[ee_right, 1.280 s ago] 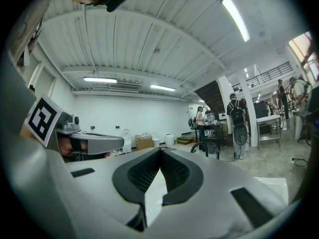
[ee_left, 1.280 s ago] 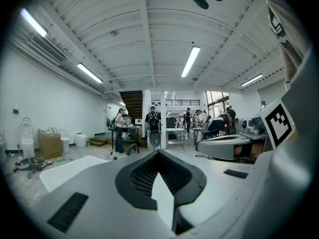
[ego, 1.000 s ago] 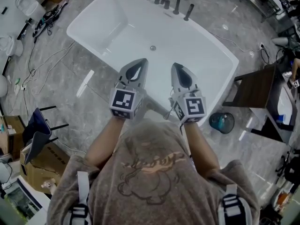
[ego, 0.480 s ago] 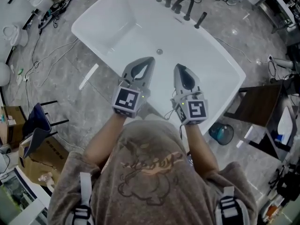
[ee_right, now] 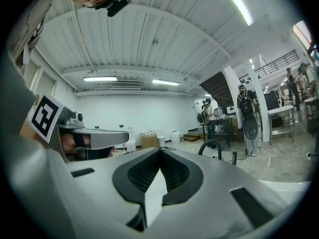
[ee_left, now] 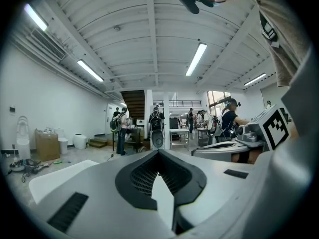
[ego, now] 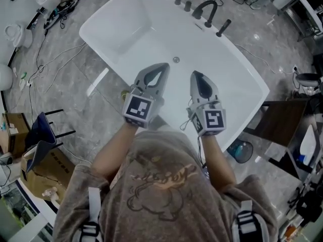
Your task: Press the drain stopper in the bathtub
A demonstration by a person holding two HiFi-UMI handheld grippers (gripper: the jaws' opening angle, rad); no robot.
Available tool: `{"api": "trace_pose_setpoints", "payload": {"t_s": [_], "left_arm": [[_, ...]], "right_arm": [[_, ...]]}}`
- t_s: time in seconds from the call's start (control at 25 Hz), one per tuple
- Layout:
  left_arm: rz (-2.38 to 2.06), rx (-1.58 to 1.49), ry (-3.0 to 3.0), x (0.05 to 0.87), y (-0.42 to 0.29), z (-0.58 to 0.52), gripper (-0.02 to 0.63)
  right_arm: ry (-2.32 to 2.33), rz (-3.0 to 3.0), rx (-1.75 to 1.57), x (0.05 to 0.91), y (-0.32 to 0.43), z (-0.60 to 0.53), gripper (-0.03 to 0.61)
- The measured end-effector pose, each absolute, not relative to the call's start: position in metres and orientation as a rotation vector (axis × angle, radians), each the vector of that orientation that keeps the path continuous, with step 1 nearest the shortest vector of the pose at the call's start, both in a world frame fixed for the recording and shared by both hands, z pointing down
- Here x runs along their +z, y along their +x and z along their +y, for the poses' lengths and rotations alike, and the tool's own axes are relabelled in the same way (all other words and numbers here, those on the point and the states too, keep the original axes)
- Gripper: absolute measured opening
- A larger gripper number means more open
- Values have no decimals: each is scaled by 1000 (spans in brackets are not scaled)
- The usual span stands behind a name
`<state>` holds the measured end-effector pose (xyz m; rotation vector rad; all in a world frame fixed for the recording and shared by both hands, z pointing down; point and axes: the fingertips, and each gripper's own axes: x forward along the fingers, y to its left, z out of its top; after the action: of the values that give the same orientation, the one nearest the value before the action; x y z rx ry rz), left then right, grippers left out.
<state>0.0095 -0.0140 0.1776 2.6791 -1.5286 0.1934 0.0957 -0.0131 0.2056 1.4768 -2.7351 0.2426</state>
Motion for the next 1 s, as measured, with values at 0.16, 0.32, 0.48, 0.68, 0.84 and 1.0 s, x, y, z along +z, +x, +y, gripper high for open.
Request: {"api": "trace_pose_setpoints", "payload": {"t_s": [0.16, 0.32, 0.48, 0.68, 0.84, 1.0], "left_arm": [[-1464, 185, 2712, 190, -1, -35, 2], [-1386, 201, 2762, 202, -5, -63, 2], [-1316, 170, 2812, 213, -12, -91, 2], [-1240, 136, 2852, 223, -19, -120, 2], [-1178, 129, 2867, 234, -23, -138, 2], [-1112, 110, 2892, 245, -26, -155, 2]], "right_arm": [[1515, -2708, 245, 220, 85, -31, 5], [1566, -2679, 258, 231, 78, -54, 5], [1613, -2656, 272, 244, 69, -78, 6], [1656, -2624, 260, 255, 62, -104, 5], [1669, -2604, 259, 266, 57, -119, 5], [1679, -2593, 267, 280, 48, -137, 5]]}}
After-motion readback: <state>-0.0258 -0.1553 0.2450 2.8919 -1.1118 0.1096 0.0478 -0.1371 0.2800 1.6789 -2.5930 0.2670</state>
